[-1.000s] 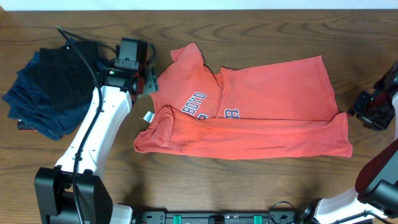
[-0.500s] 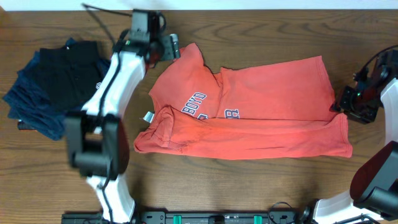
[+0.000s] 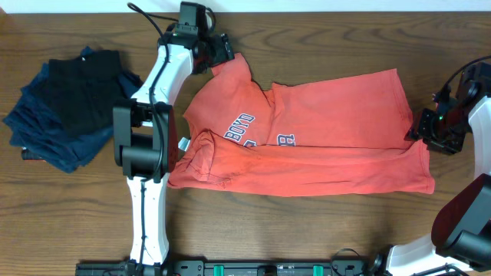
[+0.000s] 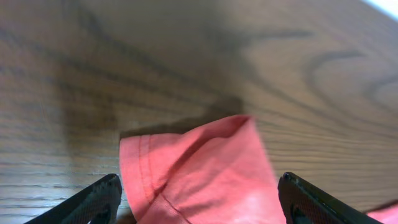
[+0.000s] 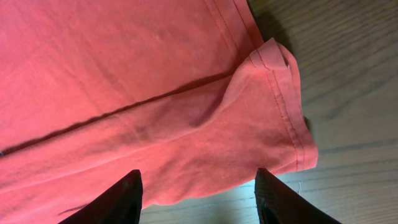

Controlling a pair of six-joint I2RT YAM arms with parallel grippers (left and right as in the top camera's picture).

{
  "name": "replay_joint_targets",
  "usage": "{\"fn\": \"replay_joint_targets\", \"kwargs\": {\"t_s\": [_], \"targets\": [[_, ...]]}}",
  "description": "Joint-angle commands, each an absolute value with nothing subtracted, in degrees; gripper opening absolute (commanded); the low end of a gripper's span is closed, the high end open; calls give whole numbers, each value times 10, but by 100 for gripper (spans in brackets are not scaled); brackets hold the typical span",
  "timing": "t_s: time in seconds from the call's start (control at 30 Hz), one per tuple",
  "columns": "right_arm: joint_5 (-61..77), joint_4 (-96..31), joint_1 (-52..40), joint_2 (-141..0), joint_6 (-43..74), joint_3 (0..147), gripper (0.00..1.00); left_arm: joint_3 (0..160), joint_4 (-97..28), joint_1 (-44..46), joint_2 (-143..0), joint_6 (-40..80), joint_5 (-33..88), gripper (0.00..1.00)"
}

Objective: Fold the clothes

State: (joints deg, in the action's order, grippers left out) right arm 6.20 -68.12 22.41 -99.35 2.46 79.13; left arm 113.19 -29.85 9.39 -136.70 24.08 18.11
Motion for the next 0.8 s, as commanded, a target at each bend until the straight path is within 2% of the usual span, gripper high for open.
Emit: {"fn": "replay_joint_targets", "kwargs": {"t_s": [0.0, 0.53, 0.67, 0.77], "targets": [[58, -682, 221, -985, 16, 801, 57, 1142, -300, 96, -1379, 256, 188, 82], [58, -691, 221, -985, 16, 801, 57, 1139, -295, 119, -1422, 269, 133, 82], [58, -691, 221, -985, 16, 801, 57, 1139, -290, 122, -1423, 269, 132, 54], [58, -693, 221, -985, 16, 801, 57, 1139, -272, 122, -1423, 269, 132, 27]]}}
